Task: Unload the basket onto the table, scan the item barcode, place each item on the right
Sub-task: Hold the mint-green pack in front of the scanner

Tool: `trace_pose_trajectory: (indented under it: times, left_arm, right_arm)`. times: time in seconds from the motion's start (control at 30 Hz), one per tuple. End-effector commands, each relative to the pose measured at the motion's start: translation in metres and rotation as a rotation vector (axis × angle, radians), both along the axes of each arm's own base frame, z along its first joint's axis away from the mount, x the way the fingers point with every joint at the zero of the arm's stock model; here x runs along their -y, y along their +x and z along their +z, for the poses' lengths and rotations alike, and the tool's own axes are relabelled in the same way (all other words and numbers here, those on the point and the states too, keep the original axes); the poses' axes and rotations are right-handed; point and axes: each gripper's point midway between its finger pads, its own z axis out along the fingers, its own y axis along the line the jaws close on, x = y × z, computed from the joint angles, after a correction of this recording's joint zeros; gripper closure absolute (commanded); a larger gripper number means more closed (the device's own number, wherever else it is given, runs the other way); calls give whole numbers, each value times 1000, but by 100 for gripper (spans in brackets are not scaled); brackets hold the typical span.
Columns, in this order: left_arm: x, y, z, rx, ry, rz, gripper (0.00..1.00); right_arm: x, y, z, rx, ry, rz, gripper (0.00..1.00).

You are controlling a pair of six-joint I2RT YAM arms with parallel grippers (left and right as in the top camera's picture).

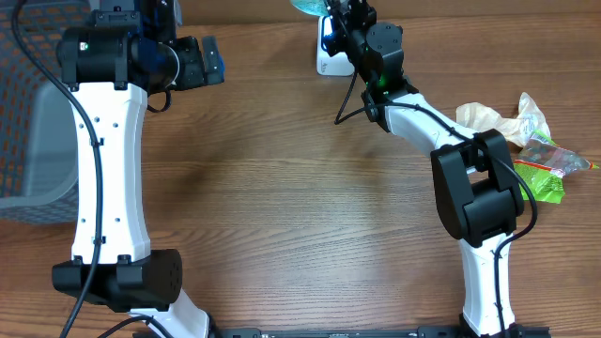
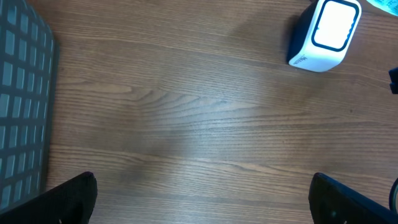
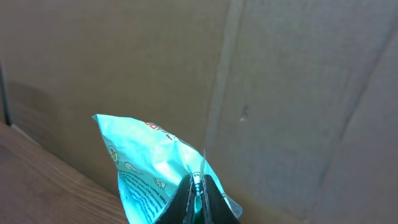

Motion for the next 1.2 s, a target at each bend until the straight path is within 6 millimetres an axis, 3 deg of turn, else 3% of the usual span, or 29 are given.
trace_pose_trajectory:
  times: [0.0, 0.17, 0.47, 0.63, 0.87, 1.17]
  left_arm:
    - [1, -2, 8, 22, -13, 8, 0]
    - [1, -2, 8, 22, -13, 8, 0]
    - [1, -2, 8, 22, -13, 8, 0]
    - [1, -2, 8, 22, -13, 8, 0]
    - [1, -2, 8, 22, -13, 8, 0]
    - [1, -2, 8, 22, -13, 8, 0]
  right_arm:
    - [-7, -3, 7, -2, 40, 63, 96]
    - [-3, -4, 6, -65, 135, 135, 96]
    - [43, 8, 2, -86, 128, 167, 96]
    - [57, 9, -7, -103, 114, 206, 96]
    - [45, -3, -18, -87, 33, 316, 96]
    - [32, -5, -33, -73, -26, 334, 96]
